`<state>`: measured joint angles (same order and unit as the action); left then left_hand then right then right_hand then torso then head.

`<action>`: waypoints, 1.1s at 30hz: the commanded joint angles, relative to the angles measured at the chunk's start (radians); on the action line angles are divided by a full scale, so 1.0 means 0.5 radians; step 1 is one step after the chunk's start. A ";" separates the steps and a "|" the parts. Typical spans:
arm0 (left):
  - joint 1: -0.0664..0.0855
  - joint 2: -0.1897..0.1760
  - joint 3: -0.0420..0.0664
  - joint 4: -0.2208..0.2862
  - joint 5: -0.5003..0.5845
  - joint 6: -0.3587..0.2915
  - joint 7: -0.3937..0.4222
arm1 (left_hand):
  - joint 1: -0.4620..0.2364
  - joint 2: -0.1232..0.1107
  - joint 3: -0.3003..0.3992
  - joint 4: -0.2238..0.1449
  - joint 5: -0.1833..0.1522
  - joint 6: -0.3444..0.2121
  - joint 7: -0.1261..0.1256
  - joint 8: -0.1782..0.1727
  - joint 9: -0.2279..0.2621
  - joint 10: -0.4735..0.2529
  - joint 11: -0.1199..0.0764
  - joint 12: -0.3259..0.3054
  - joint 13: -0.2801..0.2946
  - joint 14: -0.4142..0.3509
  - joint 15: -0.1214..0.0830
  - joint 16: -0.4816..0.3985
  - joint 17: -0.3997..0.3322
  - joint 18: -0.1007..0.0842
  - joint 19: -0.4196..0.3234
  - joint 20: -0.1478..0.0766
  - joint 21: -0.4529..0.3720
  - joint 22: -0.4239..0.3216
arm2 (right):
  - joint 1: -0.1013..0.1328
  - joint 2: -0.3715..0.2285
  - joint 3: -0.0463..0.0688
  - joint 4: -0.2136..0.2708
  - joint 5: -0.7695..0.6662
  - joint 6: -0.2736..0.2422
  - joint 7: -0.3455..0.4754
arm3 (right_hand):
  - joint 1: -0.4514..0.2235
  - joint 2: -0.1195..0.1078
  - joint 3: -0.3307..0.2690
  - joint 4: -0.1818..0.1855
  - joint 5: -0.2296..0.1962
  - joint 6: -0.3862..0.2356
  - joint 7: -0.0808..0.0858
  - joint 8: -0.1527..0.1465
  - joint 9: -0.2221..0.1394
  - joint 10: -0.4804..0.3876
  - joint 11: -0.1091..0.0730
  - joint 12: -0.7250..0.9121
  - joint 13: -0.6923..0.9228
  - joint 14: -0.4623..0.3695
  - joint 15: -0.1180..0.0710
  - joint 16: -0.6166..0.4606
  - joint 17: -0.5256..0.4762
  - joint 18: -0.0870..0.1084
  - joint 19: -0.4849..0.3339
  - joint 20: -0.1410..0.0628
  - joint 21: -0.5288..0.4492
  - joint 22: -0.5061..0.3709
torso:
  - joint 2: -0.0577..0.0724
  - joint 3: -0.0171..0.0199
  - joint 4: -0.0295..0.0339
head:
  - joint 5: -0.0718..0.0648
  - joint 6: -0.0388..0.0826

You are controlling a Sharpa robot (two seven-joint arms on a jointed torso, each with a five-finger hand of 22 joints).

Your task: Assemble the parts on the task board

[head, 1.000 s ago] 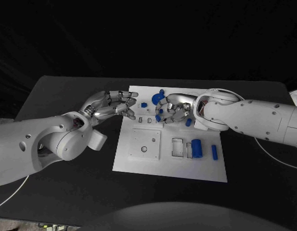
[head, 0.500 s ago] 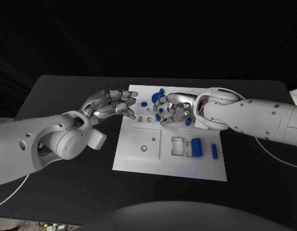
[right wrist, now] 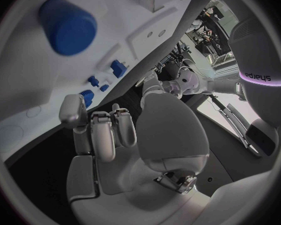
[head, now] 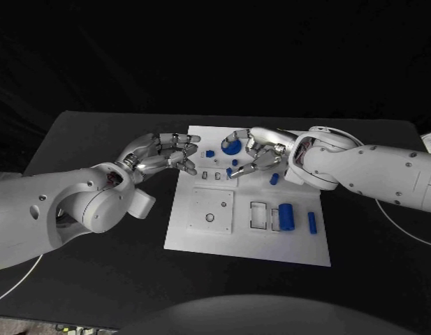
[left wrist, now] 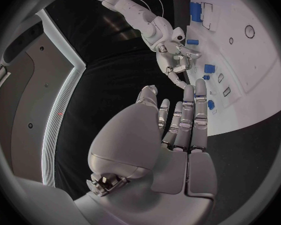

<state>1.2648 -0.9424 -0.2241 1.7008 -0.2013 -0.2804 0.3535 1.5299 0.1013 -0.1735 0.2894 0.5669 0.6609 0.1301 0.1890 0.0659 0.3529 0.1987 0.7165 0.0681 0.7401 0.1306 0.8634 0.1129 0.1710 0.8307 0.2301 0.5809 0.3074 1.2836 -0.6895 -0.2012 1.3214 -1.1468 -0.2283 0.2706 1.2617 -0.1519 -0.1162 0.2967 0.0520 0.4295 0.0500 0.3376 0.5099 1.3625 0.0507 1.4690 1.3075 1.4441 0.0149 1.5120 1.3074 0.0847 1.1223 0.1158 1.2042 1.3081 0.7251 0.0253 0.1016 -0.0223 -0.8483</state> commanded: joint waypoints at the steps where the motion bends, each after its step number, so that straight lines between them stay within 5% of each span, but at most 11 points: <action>1: 0.001 0.003 0.001 0.000 0.001 0.001 0.041 | 0.007 0.004 0.000 -0.001 0.008 -0.021 0.001 0.007 -0.002 -0.021 0.001 0.004 -0.003 -0.013 0.001 0.009 -0.004 0.013 -0.010 0.001 -0.012 -0.002 | 0.025 -0.028 0.004 0.029 0.249 -0.183 0.318 | -0.011 -0.039 -0.134 -0.003 0.000 -0.017 -0.020 -0.019 -0.036 -0.171 0.032 -0.088 0.251 -0.123 0.030 -0.070 0.306 0.046 -0.193 0.021 -0.161 0.179 | 0.002 0.0011 -0.001 | -0.001 0.006; 9: 0.001 -0.005 0.001 0.014 -0.133 -0.158 0.056 | 0.010 0.019 0.003 -0.002 -0.065 -0.028 -0.011 0.025 0.002 0.152 0.008 0.175 0.049 0.023 0.010 0.048 -0.009 0.015 0.018 0.009 0.016 0.011 | 0.166 -0.212 0.009 0.176 0.526 -0.157 0.488 | -0.240 -0.007 -0.168 0.006 -0.004 0.149 0.080 0.024 -0.093 -0.358 0.102 -0.179 0.185 -0.290 0.098 -0.147 0.238 0.061 -0.404 0.067 -0.357 0.125 | 0.001 0.0006 -0.002 | 0.016 0.004; 13: 0.006 -0.026 0.004 0.032 -0.366 -0.372 -0.062 | -0.086 0.030 -0.054 0.001 -0.346 0.045 0.029 0.080 0.012 0.565 -0.085 0.545 0.213 0.215 -0.064 0.202 0.059 0.029 0.154 -0.034 0.119 0.056 | 0.255 -0.398 0.009 0.332 0.555 -0.162 0.463 | -0.351 0.228 -0.105 -0.006 -0.009 0.272 0.113 0.064 -0.095 -0.226 0.114 -0.109 0.244 -0.216 0.110 -0.106 0.279 0.047 -0.312 0.081 -0.289 0.159 | -0.004 -0.0008 -0.013 | 0.021 0.003; 16: 0.035 -0.043 0.008 0.049 -0.561 -0.485 -0.274 | -0.245 0.010 -0.159 0.008 -0.553 0.188 0.066 0.191 0.038 0.892 -0.218 0.934 0.430 0.492 -0.180 0.434 0.188 0.022 0.377 -0.155 0.290 0.137 | 0.293 -0.496 0.007 0.416 0.555 -0.164 0.407 | -0.409 0.349 -0.113 -0.015 -0.008 0.333 0.120 0.088 -0.088 -0.111 0.113 -0.047 0.293 -0.140 0.110 -0.065 0.318 0.037 -0.222 0.086 -0.218 0.191 | -0.003 0.0048 -0.036 | 0.035 0.003; 18: 0.077 -0.048 0.009 0.053 -0.690 -0.484 -0.474 | -0.389 0.007 -0.238 -0.004 -0.690 0.368 0.014 0.319 0.082 1.541 -0.267 1.375 1.441 0.825 -0.238 0.739 0.661 0.036 0.550 -0.227 0.444 0.218 | 0.307 -0.536 0.006 0.450 0.552 -0.161 0.366 | -0.411 0.390 -0.120 -0.013 -0.008 0.363 0.129 0.102 -0.082 -0.037 0.110 -0.009 0.325 -0.080 0.108 -0.035 0.348 0.028 -0.156 0.088 -0.164 0.214 | -0.005 0.0119 -0.059 | 0.049 0.002; 19: 0.112 -0.048 0.010 0.053 -0.770 -0.447 -0.627 | -0.507 0.009 -0.291 -0.023 -0.787 0.450 -0.016 0.382 0.106 1.868 -0.296 1.547 2.000 1.089 -0.276 0.982 1.257 0.024 0.621 -0.253 0.526 0.266 | 0.314 -0.556 0.004 0.467 0.550 -0.154 0.341 | -0.406 0.410 -0.129 -0.013 -0.007 0.382 0.134 0.111 -0.078 -0.004 0.108 0.008 0.339 -0.052 0.105 -0.020 0.363 0.026 -0.122 0.090 -0.136 0.227 | -0.005 0.0165 -0.070 | 0.058 0.001; 20: 0.152 -0.046 0.010 0.052 -0.846 -0.385 -0.792 | -0.620 0.007 -0.338 -0.029 -0.869 0.519 -0.045 0.441 0.131 2.083 -0.321 1.633 2.387 1.259 -0.302 1.138 1.712 0.016 0.667 -0.273 0.608 0.338 | 0.319 -0.572 0.003 0.481 0.548 -0.145 0.316 | -0.399 0.424 -0.143 -0.014 -0.007 0.395 0.139 0.115 -0.076 0.019 0.105 0.020 0.349 -0.031 0.103 -0.010 0.373 0.025 -0.098 0.092 -0.117 0.236 | -0.004 0.0223 -0.082 | 0.065 -0.001; 22: 0.248 -0.035 0.010 0.046 -0.978 -0.209 -1.131 | -0.784 -0.007 -0.385 -0.006 -1.000 0.643 -0.097 0.552 0.187 2.302 -0.370 1.693 2.779 1.440 -0.342 1.295 2.252 -0.020 0.784 -0.317 0.854 0.648 | 0.326 -0.594 0.000 0.500 0.545 -0.117 0.257 | -0.381 0.447 -0.160 -0.014 -0.007 0.416 0.146 0.122 -0.072 0.074 0.101 0.048 0.373 0.018 0.098 0.013 0.398 0.019 -0.041 0.094 -0.069 0.254 | -0.002 0.0368 -0.110 | 0.089 0.003; 25: 0.367 -0.017 0.010 0.043 -1.085 0.072 -1.524 | -0.911 -0.052 -0.363 0.002 -1.020 0.733 -0.145 0.645 0.259 2.436 -0.415 1.709 3.005 1.567 -0.382 1.378 2.644 -0.065 0.879 -0.358 1.089 0.964 | 0.331 -0.603 -0.002 0.515 0.545 -0.086 0.185 | -0.362 0.470 -0.179 -0.015 -0.006 0.441 0.156 0.129 -0.068 0.121 0.095 0.071 0.393 0.062 0.093 0.034 0.422 0.014 0.012 0.096 -0.025 0.269 | 0.002 0.0527 -0.141 | 0.109 0.001; 29: 0.530 0.046 0.010 0.002 -1.106 0.485 -1.993 | -1.140 -0.167 -0.217 -0.002 -1.006 0.808 -0.193 0.677 0.354 2.436 -0.458 1.709 3.005 1.661 -0.422 1.415 2.916 -0.114 0.983 -0.405 1.336 1.320 | 0.338 -0.605 -0.003 0.540 0.559 -0.057 0.089 | -0.340 0.489 -0.199 -0.015 -0.002 0.459 0.160 0.132 -0.066 0.177 0.090 0.097 0.417 0.110 0.088 0.056 0.447 0.007 0.072 0.097 0.026 0.284 | 0.011 0.0795 -0.188 | 0.140 0.005; 33: 0.627 0.162 0.008 -0.102 -1.048 0.751 -2.239 | -1.163 -0.103 -0.147 0.006 -0.667 0.859 -0.210 0.647 0.388 2.436 -0.481 1.709 3.005 1.661 -0.446 1.415 2.916 -0.180 1.132 -0.424 1.559 1.693 | 0.347 -0.614 -0.004 0.578 0.610 -0.052 0.016 | -0.316 0.508 -0.212 -0.017 0.007 0.472 0.161 0.133 -0.066 0.199 0.086 0.107 0.426 0.130 0.085 0.065 0.458 0.005 0.097 0.098 0.047 0.289 | 0.020 0.1037 -0.215 | 0.155 0.005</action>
<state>1.5742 -0.8710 -0.2192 1.6602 -0.6960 -0.1163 -0.5061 0.9477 0.0409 -0.2522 0.2925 0.2128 1.0853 0.0250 0.5156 0.2578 1.4676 -0.0352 1.5685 1.3084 1.4658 -0.0879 1.5684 1.3081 0.0914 1.3878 0.0197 1.3466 1.1309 1.4557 -0.9957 -0.2032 1.6032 -0.8692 -0.2838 0.3430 1.1034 0.0977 -0.2151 0.2885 0.0521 0.6590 0.1306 0.3984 0.4756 1.4574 0.0941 1.5183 1.3078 1.4614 0.0622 1.5417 1.3079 0.1001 1.1670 0.1645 1.2254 1.3077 0.7306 0.0652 0.0110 0.0496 -0.8455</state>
